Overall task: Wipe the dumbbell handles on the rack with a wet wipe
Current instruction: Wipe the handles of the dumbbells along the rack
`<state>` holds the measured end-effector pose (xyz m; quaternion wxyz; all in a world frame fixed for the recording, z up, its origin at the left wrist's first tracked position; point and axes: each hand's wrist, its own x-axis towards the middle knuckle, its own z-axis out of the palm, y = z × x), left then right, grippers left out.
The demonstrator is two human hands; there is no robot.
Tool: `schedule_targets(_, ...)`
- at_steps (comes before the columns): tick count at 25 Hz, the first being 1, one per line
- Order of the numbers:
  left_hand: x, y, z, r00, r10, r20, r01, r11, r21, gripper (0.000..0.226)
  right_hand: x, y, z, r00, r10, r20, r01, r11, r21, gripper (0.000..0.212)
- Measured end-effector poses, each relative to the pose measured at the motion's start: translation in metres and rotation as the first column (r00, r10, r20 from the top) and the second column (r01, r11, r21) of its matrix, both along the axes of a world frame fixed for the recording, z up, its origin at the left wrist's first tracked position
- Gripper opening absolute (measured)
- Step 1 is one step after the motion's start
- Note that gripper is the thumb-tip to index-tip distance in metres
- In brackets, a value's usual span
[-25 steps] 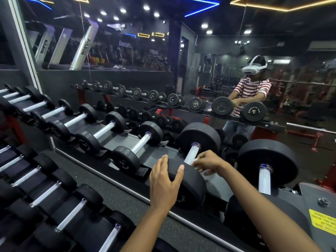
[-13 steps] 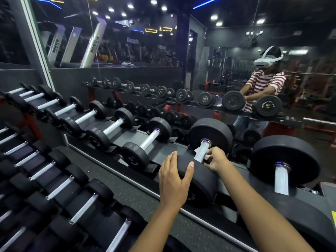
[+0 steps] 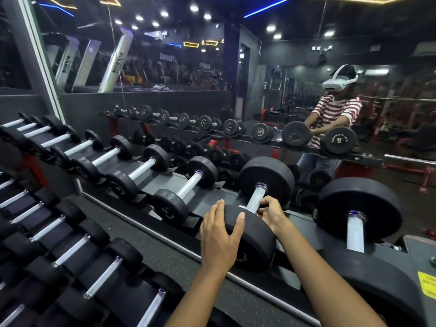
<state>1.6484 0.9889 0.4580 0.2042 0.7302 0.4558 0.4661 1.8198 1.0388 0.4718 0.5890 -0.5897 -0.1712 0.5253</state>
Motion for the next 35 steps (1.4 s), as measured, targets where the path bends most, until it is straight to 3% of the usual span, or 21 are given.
schedule_targets(3, -0.004, -0.002, 0.004, 0.999, -0.039, -0.020, 0.038, 0.999, -0.031, 0.082, -0.003, -0.015, 0.008, 0.976, 0.160, 0.148, -0.144, 0.983, -0.114, 0.020)
schedule_targets(6, -0.007, -0.002, 0.008, 0.998, -0.062, -0.024, 0.061, 0.997, -0.040, 0.072, -0.006, -0.028, 0.012, 0.959, 0.191, 0.209, -0.166, 0.978, -0.130, 0.018)
schedule_targets(12, -0.010, -0.002, 0.014, 0.994, -0.102, -0.030, 0.099, 0.992, -0.078, 0.076, -0.012, -0.045, 0.018, 0.891, 0.004, 0.453, 0.061, 0.990, -0.127, 0.009)
schedule_targets(15, -0.019, -0.001, 0.022, 0.989, -0.138, -0.048, 0.130, 0.983, -0.133, 0.078, -0.019, -0.053, 0.031, 0.874, -0.100, 0.476, 0.136, 0.990, -0.042, 0.012)
schedule_targets(18, -0.037, 0.000, 0.031, 0.985, -0.155, 0.069, 0.163, 0.978, -0.133, 0.074, -0.029, -0.065, 0.045, 0.796, -0.238, 0.557, 0.226, 0.970, 0.092, 0.018)
schedule_targets(22, -0.071, 0.005, 0.042, 0.973, -0.213, 0.084, 0.222, 0.967, -0.121, 0.066, -0.047, -0.088, 0.062, 0.750, -0.302, 0.589, 0.231, 0.953, 0.195, 0.036)
schedule_targets(26, -0.098, 0.008, 0.059, 0.948, -0.317, 0.039, 0.319, 0.943, -0.090, 0.067, -0.064, -0.123, 0.087, 0.720, -0.370, 0.587, 0.273, 0.929, 0.251, 0.019)
schedule_targets(29, -0.116, 0.002, 0.065, 0.913, -0.409, 0.002, 0.408, 0.911, -0.061, 0.063, -0.084, -0.154, 0.091, 0.619, -0.386, 0.684, 0.285, 0.922, 0.263, 0.021)
schedule_targets(32, -0.134, -0.008, 0.062, 0.852, -0.520, -0.056, 0.518, 0.854, -0.051, 0.058, -0.115, -0.185, 0.088, 0.423, -0.365, 0.829, 0.412, 0.893, 0.183, 0.029)
schedule_targets(35, -0.145, -0.020, 0.060, 0.785, -0.616, -0.068, 0.615, 0.787, -0.047, 0.059, -0.146, -0.218, 0.085, 0.351, -0.362, 0.864, 0.499, 0.853, 0.154, 0.020)
